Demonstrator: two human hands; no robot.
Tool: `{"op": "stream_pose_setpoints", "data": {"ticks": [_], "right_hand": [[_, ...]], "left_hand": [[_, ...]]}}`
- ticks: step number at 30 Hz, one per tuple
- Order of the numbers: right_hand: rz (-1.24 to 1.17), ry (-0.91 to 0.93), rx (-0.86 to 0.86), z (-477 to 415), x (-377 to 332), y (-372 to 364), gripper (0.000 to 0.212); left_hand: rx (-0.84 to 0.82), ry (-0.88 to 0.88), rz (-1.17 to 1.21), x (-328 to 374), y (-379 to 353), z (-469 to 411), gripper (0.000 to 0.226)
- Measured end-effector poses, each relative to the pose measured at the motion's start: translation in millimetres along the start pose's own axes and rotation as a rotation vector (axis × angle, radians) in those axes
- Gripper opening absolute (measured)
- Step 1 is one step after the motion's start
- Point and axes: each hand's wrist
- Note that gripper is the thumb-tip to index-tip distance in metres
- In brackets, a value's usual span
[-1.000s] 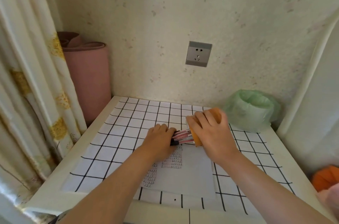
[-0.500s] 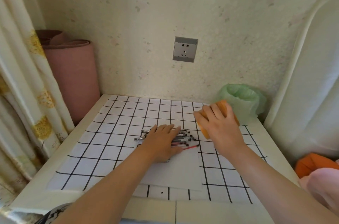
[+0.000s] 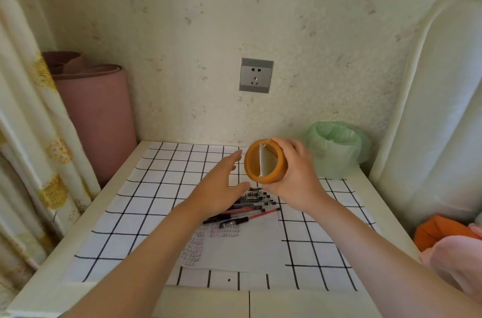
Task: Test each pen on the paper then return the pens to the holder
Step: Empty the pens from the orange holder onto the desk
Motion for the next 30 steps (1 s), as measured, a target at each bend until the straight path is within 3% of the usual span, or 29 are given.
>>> {"op": "stream_pose_setpoints", "data": {"ticks": [4, 9, 19, 26, 28, 30], "right_hand": [[-0.134, -0.111, -0.035, -12.5, -19.1, -34.4, 0.102], [-0.33, -0.219, -0.04, -28.4, -41.4, -86.7, 0.094], [-0.453, -0.334, -0.131, -53.3, -56.8, -172.0, 0.082], [-0.459, -0.38, -0.151, -81.5, -63.8, -217.5, 0.089], [-0.412, -0.364, -0.137, -89.1, -64.0, -227.0, 0.089], [-0.378, -0.367, -0.134, -95.2, -62.3, -233.1, 0.102]], "left_hand": [[0.124, 0.095, 0.193, 5.4, 19.1, -3.5, 0.062], [0.296, 0.147, 0.192, -16.9, 47.9, -20.9, 0.059], [0.292, 0.212, 0.127, -88.7, 92.5, -56.2, 0.052], [0.43, 0.296, 0.229, -121.2, 98.5, -84.8, 0.055], [0.463, 0.313, 0.173, -126.4, 101.1, -91.6, 0.056], [0.478, 0.318, 0.111, -131.8, 104.5, -97.2, 0.058]]}}
Point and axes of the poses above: each hand's wrist, its own z-axis away from the middle knuckle, its own y-axis out of the back of the hand, x = y × z, and after that the axes turned 12 degrees about x, right-handed
